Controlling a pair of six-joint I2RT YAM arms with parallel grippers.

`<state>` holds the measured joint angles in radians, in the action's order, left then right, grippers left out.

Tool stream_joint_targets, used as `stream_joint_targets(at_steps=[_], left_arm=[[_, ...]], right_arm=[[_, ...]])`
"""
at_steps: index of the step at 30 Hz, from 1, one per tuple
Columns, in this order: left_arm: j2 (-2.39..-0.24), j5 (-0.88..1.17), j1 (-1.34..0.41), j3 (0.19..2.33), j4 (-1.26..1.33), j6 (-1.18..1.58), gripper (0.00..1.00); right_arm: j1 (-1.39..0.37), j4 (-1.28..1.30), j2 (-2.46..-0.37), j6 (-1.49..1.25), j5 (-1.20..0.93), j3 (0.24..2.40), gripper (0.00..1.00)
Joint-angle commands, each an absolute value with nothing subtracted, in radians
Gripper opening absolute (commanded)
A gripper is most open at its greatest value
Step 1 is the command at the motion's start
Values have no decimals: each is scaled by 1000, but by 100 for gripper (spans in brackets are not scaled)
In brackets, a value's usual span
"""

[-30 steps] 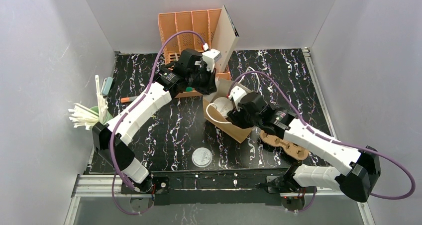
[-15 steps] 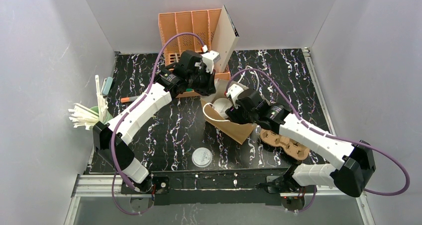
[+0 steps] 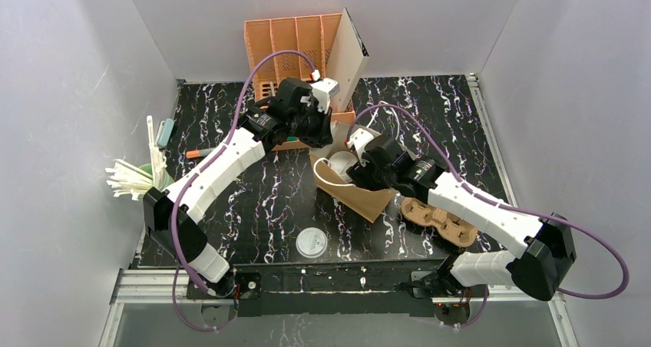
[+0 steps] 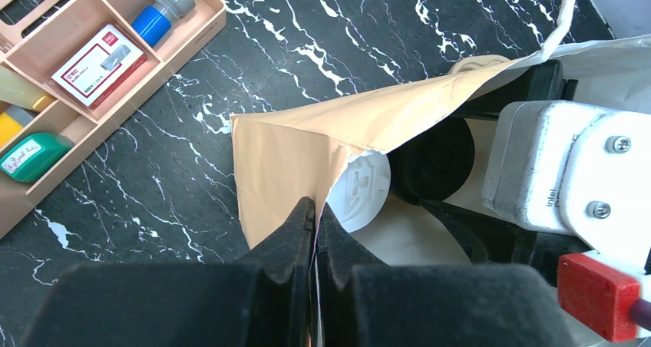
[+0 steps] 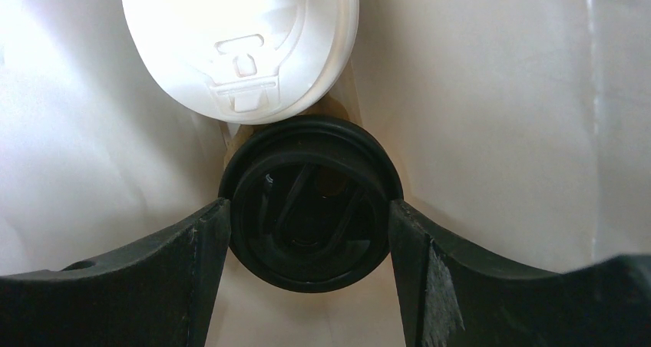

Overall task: Pack the takeout coffee
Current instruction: Place the coffee cup on the cup tray.

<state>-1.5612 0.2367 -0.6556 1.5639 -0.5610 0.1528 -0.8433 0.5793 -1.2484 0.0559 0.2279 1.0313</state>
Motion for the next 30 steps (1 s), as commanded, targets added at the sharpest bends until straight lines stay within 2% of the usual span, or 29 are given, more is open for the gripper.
stream_joint_targets(at_steps=[1,19,30], left_arm=[[-1526,252,-652,1567,-545,156,0],[-1522,252,-630,1556,-542,143,0],[-1522,196,-555,1593,-568,143,0]], right_arm=[[-842,703,-1304,8,133,1006,24],[-838,739,-1387,-30,68,1012,20],[-836,779,-1445,-34,54,1048,18]])
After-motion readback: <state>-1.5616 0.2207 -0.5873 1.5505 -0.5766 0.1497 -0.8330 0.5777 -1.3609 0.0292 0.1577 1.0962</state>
